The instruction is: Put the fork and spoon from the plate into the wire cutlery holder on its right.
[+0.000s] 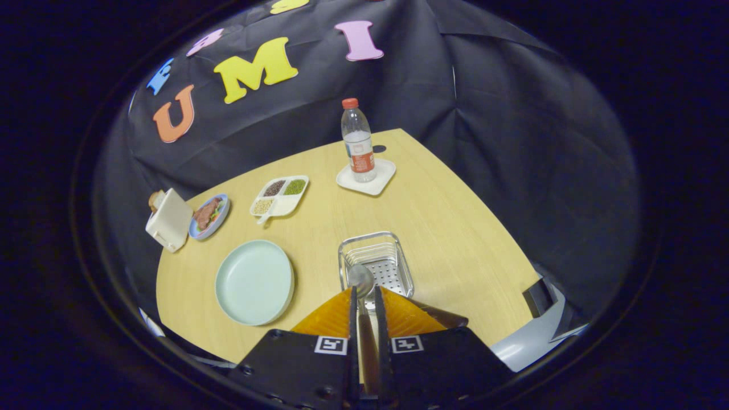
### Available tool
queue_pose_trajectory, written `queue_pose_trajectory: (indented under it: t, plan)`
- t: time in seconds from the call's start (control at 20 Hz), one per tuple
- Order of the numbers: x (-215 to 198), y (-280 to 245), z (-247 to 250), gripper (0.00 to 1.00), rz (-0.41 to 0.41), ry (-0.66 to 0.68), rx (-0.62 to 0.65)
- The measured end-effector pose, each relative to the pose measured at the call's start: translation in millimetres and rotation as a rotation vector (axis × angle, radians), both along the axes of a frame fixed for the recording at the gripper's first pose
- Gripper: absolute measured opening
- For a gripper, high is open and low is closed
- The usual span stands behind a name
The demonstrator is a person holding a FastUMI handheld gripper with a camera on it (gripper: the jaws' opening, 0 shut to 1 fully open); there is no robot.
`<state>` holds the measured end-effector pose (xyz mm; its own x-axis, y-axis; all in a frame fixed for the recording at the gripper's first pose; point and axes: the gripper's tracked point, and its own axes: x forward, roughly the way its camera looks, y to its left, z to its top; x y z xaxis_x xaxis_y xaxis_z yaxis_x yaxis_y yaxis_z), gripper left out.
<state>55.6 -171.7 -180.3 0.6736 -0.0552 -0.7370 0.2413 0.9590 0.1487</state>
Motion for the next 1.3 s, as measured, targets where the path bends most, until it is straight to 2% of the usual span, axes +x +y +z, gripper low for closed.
queue_pose_trajectory:
  t: [0.1, 0.25, 0.45, 0.65, 0.75, 0.95, 1.3]
  plan:
    - [0, 0, 7, 0.34, 0.004, -0.033, -0.026]
    - [2, 5, 22, 0.54, 0.026, -0.103, -0.066]
    - [-3, 16, 44, 0.69, 0.053, -0.2, -0.115]
    - [-11, 30, 68, 0.8, 0.068, -0.31, -0.16]
    - [-19, 42, 78, 0.82, 0.082, -0.371, -0.184]
    - [-36, 80, 99, 0.92, 0.112, -0.523, -0.208]
    - [-69, 141, 118, 0.94, 0.118, -0.687, -0.214]
